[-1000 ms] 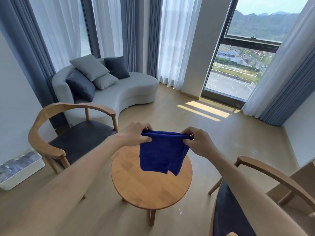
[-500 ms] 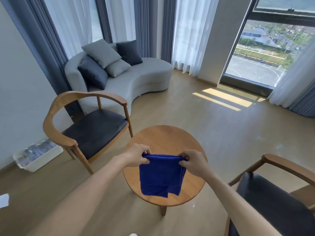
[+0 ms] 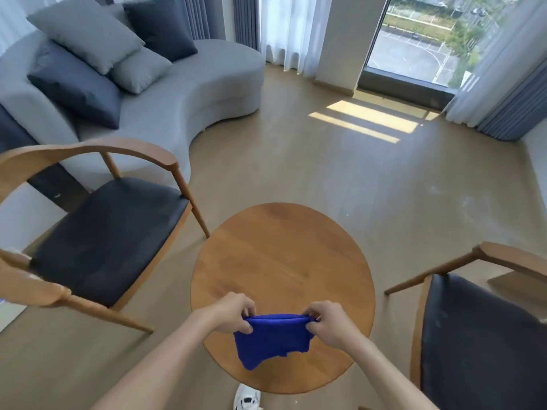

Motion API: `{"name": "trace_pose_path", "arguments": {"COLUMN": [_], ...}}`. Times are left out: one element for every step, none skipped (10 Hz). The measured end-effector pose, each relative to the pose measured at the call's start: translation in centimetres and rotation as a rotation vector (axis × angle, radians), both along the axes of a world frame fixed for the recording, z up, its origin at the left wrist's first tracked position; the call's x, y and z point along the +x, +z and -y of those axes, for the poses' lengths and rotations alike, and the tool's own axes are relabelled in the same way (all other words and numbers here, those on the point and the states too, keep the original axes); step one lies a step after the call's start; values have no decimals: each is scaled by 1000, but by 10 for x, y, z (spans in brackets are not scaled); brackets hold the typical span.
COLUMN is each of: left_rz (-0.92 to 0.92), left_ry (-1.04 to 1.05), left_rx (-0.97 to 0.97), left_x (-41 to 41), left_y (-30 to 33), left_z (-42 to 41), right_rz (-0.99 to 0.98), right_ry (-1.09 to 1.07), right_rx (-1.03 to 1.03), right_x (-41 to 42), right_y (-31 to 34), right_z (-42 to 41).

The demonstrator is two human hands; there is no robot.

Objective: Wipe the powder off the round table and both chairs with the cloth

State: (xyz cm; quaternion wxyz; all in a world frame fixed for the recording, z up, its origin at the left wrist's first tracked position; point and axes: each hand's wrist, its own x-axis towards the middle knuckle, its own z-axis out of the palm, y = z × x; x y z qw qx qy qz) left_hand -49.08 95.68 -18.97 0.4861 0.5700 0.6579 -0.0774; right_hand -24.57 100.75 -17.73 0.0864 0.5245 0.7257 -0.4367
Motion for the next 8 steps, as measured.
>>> {"name": "trace_pose_path", "arguments": {"left_rz": [27, -7, -94, -122, -128, -122, -132, -128], "left_ry": [-21, 91, 209, 198, 190, 184, 148, 148], "left_rx": [-60, 27, 169, 168, 154, 151, 163, 170], "left_x": [-15, -25, -31, -35, -35, -33, -27, -22], "left_y": [-20, -41, -60, -69, -69, -56, -39, -28], "left_z": [-37, -74, -101, -112, -115, -120, -114, -101], "right_rz": [54, 87, 128, 166, 194, 202, 204, 184], "right_ry": [-44, -139, -263, -328, -341, -349, -332, -336], "right_rx": [-61, -25, 47, 32, 19, 29, 55, 48], "right_x": [-12, -24, -26, -20, -16, -15, -15, -17], "right_y": [-17, -37, -54, -66, -69, -58, -45, -33], "right_z": [-28, -60, -86, -94, -91, -94, -89, -77]}}
